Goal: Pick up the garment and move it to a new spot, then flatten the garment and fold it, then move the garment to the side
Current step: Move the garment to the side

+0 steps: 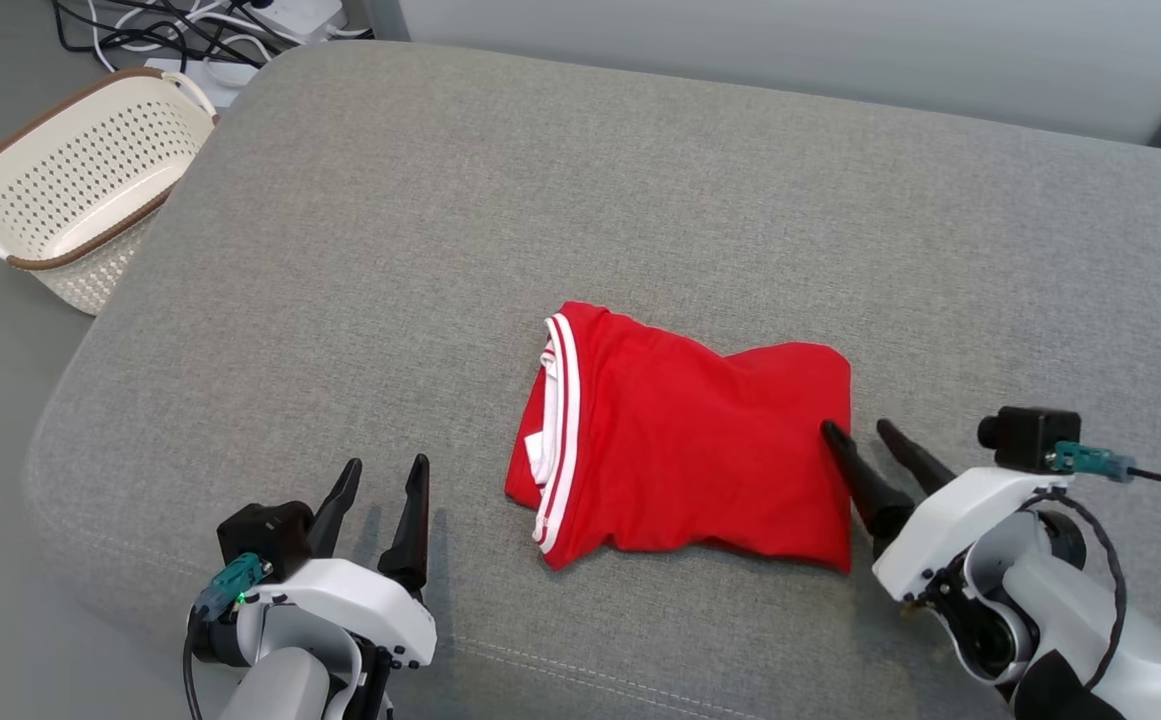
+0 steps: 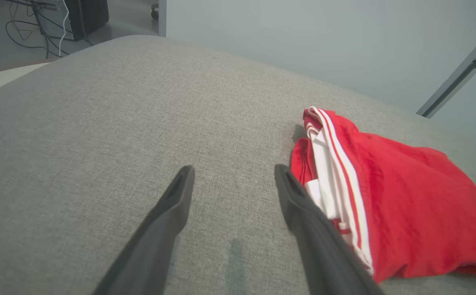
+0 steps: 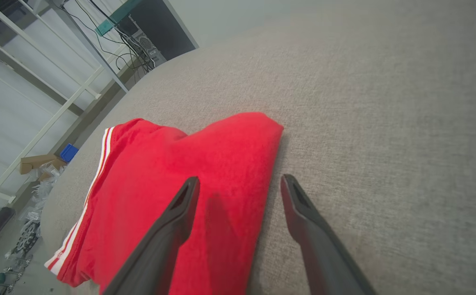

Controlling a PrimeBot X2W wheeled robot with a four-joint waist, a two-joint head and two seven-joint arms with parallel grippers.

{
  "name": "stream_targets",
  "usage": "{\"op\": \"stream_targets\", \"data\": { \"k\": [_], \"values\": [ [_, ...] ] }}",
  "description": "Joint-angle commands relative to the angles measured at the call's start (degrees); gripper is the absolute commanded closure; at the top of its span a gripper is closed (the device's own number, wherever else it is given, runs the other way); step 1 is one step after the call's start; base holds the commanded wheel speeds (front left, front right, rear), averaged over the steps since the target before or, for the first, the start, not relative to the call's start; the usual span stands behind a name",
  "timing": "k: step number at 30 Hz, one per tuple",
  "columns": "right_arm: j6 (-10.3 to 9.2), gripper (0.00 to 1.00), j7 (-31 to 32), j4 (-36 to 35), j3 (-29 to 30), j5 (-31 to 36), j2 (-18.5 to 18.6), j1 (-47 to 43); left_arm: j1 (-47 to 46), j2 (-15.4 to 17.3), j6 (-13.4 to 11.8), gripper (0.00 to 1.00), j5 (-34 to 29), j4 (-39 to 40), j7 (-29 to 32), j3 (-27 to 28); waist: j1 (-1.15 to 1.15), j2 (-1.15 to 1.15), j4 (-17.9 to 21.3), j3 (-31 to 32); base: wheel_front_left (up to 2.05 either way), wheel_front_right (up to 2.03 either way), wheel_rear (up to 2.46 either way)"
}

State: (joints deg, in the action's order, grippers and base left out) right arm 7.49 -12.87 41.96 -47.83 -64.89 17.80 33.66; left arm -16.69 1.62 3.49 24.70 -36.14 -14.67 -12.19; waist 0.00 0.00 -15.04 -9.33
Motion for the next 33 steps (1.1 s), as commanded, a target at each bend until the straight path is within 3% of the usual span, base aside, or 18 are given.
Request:
{"op": "stream_targets", "data": {
  "k": [1, 8, 9, 10, 12, 13, 24, 33],
  "values": [
    [0.00, 0.00, 0.1, -0.8, -0.8, -0.4, -0.1, -1.1, -1.2, 1.3, 0.1, 0.00, -0.3, 1.3, -0.3, 1.6, 0.00, 0.00, -0.3, -0.1, 0.00, 0.00, 0.00],
    [0.00, 0.00, 1.5, 1.5, -2.6, -1.6, -1.1, -0.9, -0.9, 1.3, 0.4, 0.00, -0.2, 0.9, -0.3, 1.8, 0.00, 0.00, -1.7, -0.2, 0.00, 0.00, 0.00],
    [0.00, 0.05, 1.7, 1.9, -2.8, -1.7, -1.3, -0.8, -0.9, 1.3, 0.4, 0.00, -0.2, 0.9, -0.3, 2.0, 0.00, 0.00, -1.8, -0.2, 0.00, 0.00, 0.00],
    [0.00, 0.15, 1.8, 2.3, -3.0, -1.9, -1.5, -0.7, -0.9, 1.3, 0.4, 0.00, -0.3, 0.9, -0.3, 2.2, 0.00, 0.00, -1.9, -0.1, 0.00, 0.00, 0.00],
    [0.00, 0.64, 1.8, 2.8, -3.4, -2.1, -1.8, -0.5, -0.9, 1.3, 0.4, 0.00, -0.6, 0.9, -0.3, 2.6, 0.00, 0.00, -2.0, 0.1, 0.00, 0.00, 0.00],
    [0.00, 1.00, 1.5, 2.9, -3.5, -2.1, -1.9, -0.4, -0.9, 1.3, 0.4, 0.00, -0.7, 0.9, -0.3, 2.8, 0.00, 0.00, -1.9, 0.2, 0.00, 0.00, 0.00],
    [0.00, 1.00, -1.9, 2.5, -1.3, -1.4, -2.2, 0.1, -0.5, 1.3, 1.0, 0.00, -2.4, 0.8, -0.3, 4.1, 0.00, 0.00, 3.3, 3.0, 0.00, 0.00, 0.00],
    [0.00, 1.00, -2.1, -0.1, 3.3, -0.3, -1.7, -1.9, -1.4, 1.3, 1.4, 0.00, -4.2, 1.0, -0.3, 4.9, 0.00, 0.00, 14.1, 4.0, 0.00, 0.00, 0.00]
  ]
}}
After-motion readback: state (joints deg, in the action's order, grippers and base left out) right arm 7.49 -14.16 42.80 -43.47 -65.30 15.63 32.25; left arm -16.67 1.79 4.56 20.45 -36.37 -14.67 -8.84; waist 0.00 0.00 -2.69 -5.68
